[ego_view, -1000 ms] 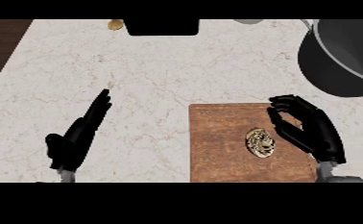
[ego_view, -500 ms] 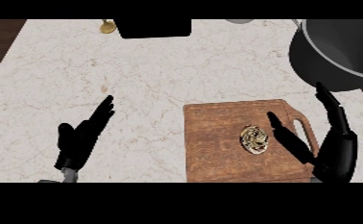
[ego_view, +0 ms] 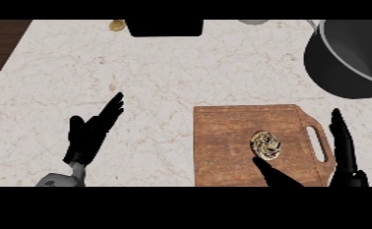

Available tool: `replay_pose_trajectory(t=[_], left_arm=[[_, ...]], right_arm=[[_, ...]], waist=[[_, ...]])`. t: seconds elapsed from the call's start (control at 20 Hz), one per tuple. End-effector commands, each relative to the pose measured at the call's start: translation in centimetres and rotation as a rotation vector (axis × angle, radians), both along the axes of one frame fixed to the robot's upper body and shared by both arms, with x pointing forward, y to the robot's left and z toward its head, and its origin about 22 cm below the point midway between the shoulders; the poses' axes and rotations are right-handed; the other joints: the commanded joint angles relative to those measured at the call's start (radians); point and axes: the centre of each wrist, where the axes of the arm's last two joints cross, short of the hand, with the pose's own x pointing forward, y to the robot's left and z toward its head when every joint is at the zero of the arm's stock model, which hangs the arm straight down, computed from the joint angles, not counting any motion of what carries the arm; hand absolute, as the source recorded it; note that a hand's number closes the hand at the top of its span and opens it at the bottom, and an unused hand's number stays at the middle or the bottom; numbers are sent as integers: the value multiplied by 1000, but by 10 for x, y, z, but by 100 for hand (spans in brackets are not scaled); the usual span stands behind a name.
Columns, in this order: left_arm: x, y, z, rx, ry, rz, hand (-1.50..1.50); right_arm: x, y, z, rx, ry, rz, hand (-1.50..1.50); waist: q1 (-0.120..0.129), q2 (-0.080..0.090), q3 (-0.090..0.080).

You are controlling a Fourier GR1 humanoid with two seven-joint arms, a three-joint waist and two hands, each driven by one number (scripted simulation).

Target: Pick the cupcake from the cutting board and place it in the pot

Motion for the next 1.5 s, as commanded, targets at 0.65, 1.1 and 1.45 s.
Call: replay_pose_trajectory(t=[0.65,1.1,1.45], left_arm=[[5,5,-24,-1,8,-28,0],[4,-5,11,1,-8,-17,0],[8,-14,1,8,-10,-4,0]], right_arm=[[35,0,-19,149,597,101,-150],[19,-13,-51,94,514,41,-150],[7,-41,-59,220,430,120,-150]], waist=[[21,2,5],[20,0,5],[20,0,6]])
